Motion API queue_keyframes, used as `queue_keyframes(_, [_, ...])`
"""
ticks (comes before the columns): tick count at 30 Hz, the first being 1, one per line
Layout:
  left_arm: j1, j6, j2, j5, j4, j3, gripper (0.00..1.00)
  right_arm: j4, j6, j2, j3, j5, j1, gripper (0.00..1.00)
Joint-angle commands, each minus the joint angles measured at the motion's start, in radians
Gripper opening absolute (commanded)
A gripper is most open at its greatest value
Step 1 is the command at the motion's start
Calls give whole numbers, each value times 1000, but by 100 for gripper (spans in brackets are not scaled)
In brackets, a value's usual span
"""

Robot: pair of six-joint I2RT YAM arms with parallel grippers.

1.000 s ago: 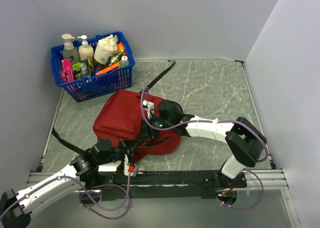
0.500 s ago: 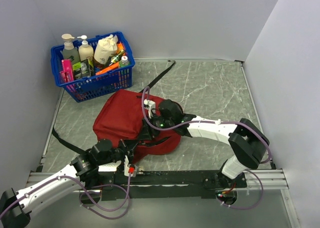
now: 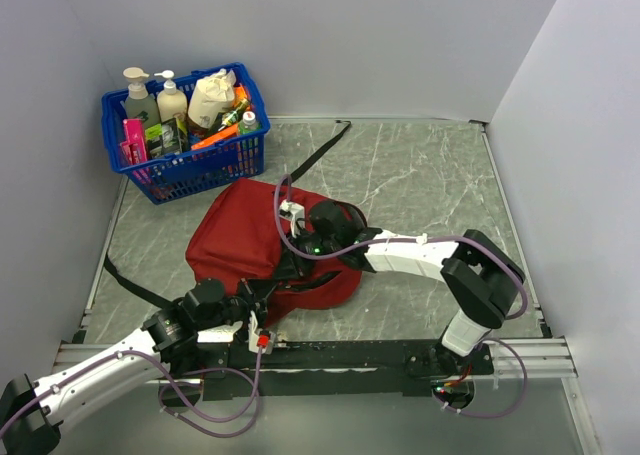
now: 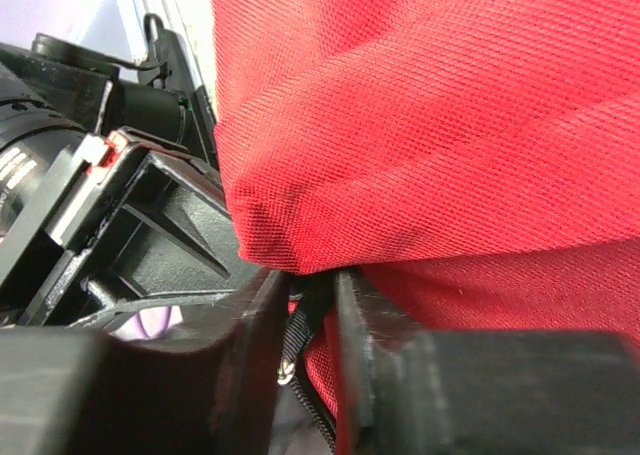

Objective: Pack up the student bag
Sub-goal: Zip the student bag at the center of the board.

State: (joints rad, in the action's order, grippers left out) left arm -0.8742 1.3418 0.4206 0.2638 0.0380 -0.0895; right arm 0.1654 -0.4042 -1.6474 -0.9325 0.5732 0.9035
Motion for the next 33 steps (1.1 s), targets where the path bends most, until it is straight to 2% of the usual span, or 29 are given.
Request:
queue_keyframes(1, [3, -3, 4, -29, -44, -3, 1, 52, -2, 3, -46, 1, 18, 17])
queue_keyframes(2, [3, -4, 6, -31, -41, -4, 1, 57, -2, 12, -39, 1, 18, 11])
queue_keyframes(3, [3, -4, 6, -29, -41, -3, 1, 62, -4, 23, -32, -1, 17, 0])
queue_keyframes(7, [1, -13, 10, -26, -7, -12, 1, 65, 1, 116, 1, -3, 12, 0])
queue_keyframes(21, [-8, -92, 63, 6, 131, -104, 1, -87, 15, 432, 182, -87, 9, 0])
queue_keyframes(31, [-11, -73, 69, 22, 187, -145, 1, -208, 34, 509, 192, -185, -21, 0])
queue_keyframes(33, [-11, -70, 69, 18, 207, -157, 1, -237, 39, 537, 193, -246, -35, 0])
